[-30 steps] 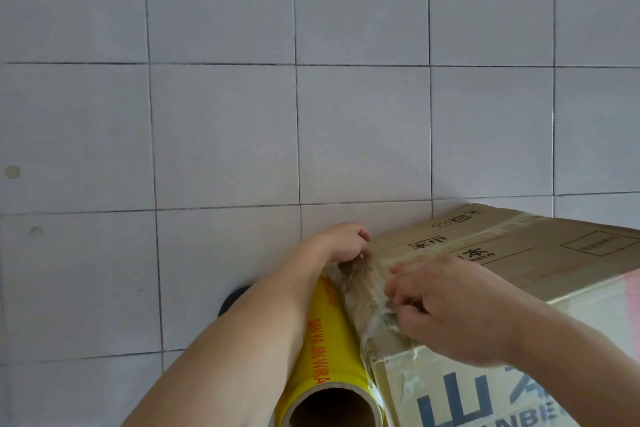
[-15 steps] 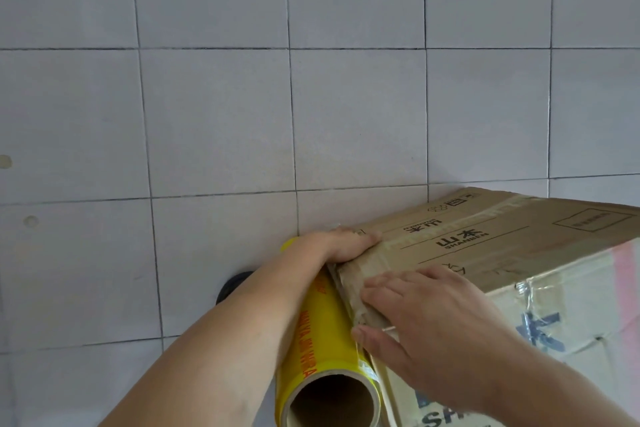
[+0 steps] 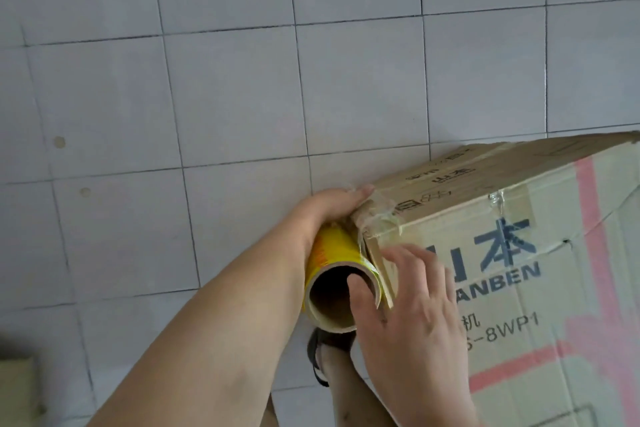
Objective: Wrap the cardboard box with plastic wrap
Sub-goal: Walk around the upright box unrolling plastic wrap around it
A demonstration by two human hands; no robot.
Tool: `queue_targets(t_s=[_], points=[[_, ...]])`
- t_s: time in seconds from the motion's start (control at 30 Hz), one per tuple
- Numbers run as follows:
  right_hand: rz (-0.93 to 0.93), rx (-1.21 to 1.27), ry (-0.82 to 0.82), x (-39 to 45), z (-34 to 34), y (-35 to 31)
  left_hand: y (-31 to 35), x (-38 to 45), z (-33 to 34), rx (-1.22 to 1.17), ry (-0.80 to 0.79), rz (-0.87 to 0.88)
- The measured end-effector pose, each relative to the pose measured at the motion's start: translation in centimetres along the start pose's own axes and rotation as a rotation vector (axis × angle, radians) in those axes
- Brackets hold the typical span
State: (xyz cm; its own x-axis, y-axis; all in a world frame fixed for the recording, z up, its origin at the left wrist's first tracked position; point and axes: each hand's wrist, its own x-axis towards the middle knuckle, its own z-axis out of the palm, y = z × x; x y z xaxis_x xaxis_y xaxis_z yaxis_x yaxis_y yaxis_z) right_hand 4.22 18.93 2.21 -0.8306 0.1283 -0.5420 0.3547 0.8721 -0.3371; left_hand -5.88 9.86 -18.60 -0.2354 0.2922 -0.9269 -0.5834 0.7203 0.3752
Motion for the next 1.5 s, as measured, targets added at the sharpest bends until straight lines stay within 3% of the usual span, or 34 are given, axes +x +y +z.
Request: queue_targets(t_s=[0.07,0.27,0.37,0.47,0.6,0.7,0.8,0.97,1.07,1.2,1.3,1.5], points=[[0.206,-0.045,-0.196,-1.5,0.6,0.6,-0.3,-0.3,0.5,-0.066,0.007,-0.031],[0.1,-0.103,-0.193,-1.3,2.0,2.6,-2.2,-1.0,1.4,-0.443,0.141,-0.037],[0.193,0.0,-0.148,-2.5,1.7,2.5,-3.1,-1.8,2.5,-0.492,0.233,-0.056],[0.358,0.196,-0.226,-4.0,2.7,2.4,-3.0,-2.1,3.2,-0.46,0.156,-0.045],[0.552,0.456,-0.143,-3.7,3.7,2.3,-2.2,-2.7,2.6,-0.539,0.031,-0.049],[0.336,0.233,-0.105,-3.6,4.0,3.0,-2.3,-3.7,2.8,-0.632,-0.036,-0.096],[0.037,-0.059,0.075,-3.6,4.4,4.7,-2.6,-5.0,4.2,-0.603,-0.062,-0.091],[-0.074,0.004,0.316,-4.6,5.9,6.0,-2.8,-7.0,4.9,-0.59,0.063,0.001],[0.079,0.13,0.315,-5.5,6.6,6.1,-1.8,-9.0,5.0,-0.543,0.099,-0.027],[0.489,0.376,0.034,-7.5,7.4,4.8,-1.1,-14.7,7.4,-0.436,0.196,-0.028],[0.538,0.54,0.018,-8.2,8.3,3.3,-1.4,-17.8,9.0,-0.27,0.238,0.089],[0.488,0.254,0.075,-9.3,7.9,4.7,-1.8,-18.8,10.5,0.154,0.245,0.11]])
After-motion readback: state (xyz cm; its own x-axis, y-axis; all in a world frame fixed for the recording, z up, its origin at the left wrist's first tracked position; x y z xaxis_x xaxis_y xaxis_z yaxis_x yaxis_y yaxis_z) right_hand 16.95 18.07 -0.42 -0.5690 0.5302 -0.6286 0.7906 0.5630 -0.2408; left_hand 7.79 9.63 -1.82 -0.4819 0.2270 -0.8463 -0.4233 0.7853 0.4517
